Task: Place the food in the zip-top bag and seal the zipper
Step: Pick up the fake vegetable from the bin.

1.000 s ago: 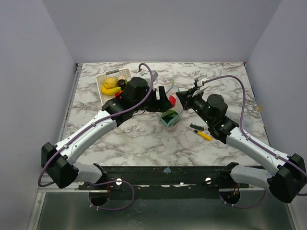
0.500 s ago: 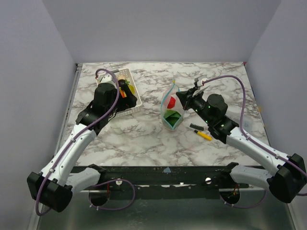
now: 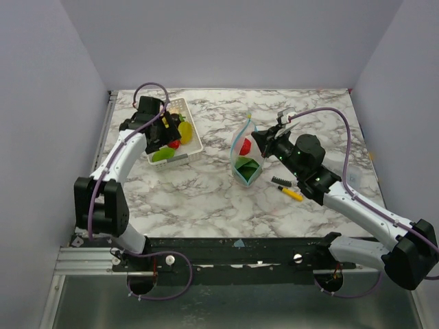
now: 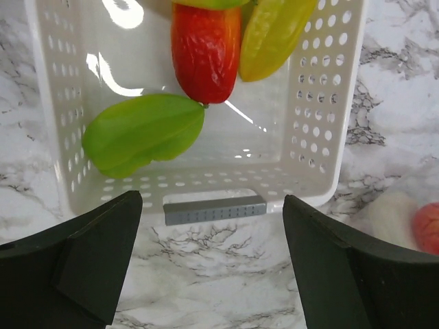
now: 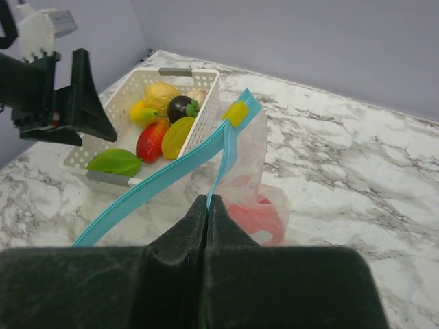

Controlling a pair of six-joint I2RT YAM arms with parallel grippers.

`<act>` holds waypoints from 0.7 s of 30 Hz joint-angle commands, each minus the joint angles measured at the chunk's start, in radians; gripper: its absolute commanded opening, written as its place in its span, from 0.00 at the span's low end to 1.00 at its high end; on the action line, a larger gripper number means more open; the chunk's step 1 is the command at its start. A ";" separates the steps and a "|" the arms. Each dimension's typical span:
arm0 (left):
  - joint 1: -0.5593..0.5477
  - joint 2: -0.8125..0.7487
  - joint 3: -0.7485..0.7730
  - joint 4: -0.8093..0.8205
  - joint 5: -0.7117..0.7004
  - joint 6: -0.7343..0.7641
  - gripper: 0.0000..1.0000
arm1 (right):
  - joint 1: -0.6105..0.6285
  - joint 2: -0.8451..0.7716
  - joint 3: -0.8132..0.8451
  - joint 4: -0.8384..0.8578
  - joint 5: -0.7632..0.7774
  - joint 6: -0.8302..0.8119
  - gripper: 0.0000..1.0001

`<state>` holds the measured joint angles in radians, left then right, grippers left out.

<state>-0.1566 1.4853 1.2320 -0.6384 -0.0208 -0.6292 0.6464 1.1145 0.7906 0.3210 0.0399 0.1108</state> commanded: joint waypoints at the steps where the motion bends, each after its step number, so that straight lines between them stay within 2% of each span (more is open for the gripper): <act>1: 0.017 0.209 0.212 -0.103 0.006 0.004 0.85 | 0.004 -0.015 -0.005 0.040 -0.006 -0.016 0.00; 4: 0.026 0.286 0.279 -0.108 0.078 -0.033 0.84 | 0.002 -0.008 0.001 0.037 -0.005 -0.018 0.00; 7: 0.025 0.262 0.223 0.032 0.123 -0.043 0.84 | 0.003 -0.005 0.005 0.030 -0.003 -0.022 0.01; 9: 0.023 0.265 0.217 0.075 0.103 -0.030 0.84 | 0.003 -0.008 0.002 0.031 -0.007 -0.022 0.00; 13: 0.014 0.368 0.335 -0.007 0.056 0.027 0.84 | 0.003 -0.019 -0.003 0.036 -0.012 -0.022 0.01; 17: -0.008 0.441 0.391 -0.043 0.033 0.058 0.80 | 0.004 -0.014 -0.004 0.040 -0.017 -0.022 0.00; 19: -0.013 0.440 0.375 -0.047 0.029 0.036 0.79 | 0.002 -0.009 0.000 0.035 -0.017 -0.023 0.01; 21: -0.022 0.406 0.319 -0.024 -0.032 0.027 0.79 | 0.002 -0.009 0.000 0.035 -0.015 -0.024 0.00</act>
<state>-0.1577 1.9141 1.6016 -0.6399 0.0334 -0.6056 0.6464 1.1145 0.7906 0.3210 0.0387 0.1028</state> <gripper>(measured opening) 0.792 0.006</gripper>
